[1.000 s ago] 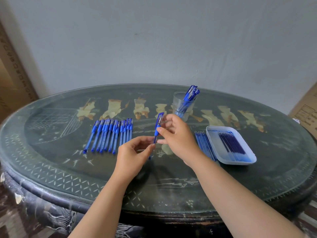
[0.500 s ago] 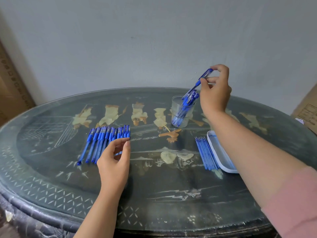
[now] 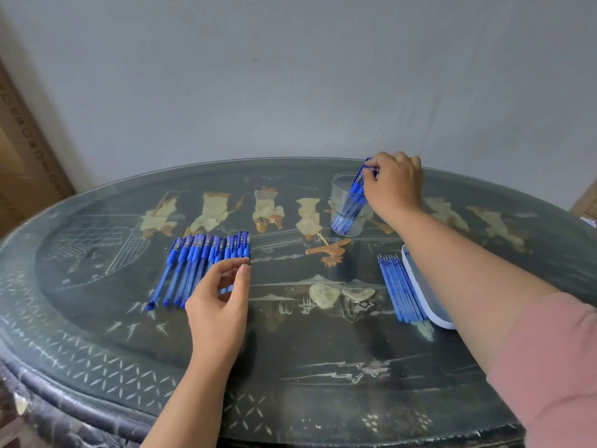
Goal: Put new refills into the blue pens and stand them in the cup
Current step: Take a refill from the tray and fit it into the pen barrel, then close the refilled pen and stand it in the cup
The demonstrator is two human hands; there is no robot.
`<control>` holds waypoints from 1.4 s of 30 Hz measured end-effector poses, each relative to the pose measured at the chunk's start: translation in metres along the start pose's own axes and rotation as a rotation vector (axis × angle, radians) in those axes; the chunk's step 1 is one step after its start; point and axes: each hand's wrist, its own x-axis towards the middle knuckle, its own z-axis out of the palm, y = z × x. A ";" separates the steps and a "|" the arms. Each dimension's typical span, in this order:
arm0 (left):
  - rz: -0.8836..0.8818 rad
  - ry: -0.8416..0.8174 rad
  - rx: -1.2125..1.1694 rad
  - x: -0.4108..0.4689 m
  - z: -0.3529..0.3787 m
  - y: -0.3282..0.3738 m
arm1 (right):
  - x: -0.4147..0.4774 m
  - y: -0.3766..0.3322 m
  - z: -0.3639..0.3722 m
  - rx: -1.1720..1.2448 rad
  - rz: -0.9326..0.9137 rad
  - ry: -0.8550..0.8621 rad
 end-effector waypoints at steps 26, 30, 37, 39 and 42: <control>0.070 0.194 0.122 0.017 -0.049 -0.011 | -0.159 -0.125 0.070 0.221 0.076 -0.455; 0.073 0.185 0.113 0.018 -0.048 -0.011 | -0.159 -0.136 0.079 0.123 0.150 -0.427; 0.058 0.154 0.103 0.019 -0.047 -0.013 | -0.154 -0.146 0.080 0.056 0.285 -0.458; 0.063 0.153 0.106 0.019 -0.047 -0.014 | -0.152 -0.147 0.079 0.058 0.315 -0.466; 0.067 0.145 0.108 0.020 -0.047 -0.015 | -0.149 -0.144 0.076 0.063 0.342 -0.472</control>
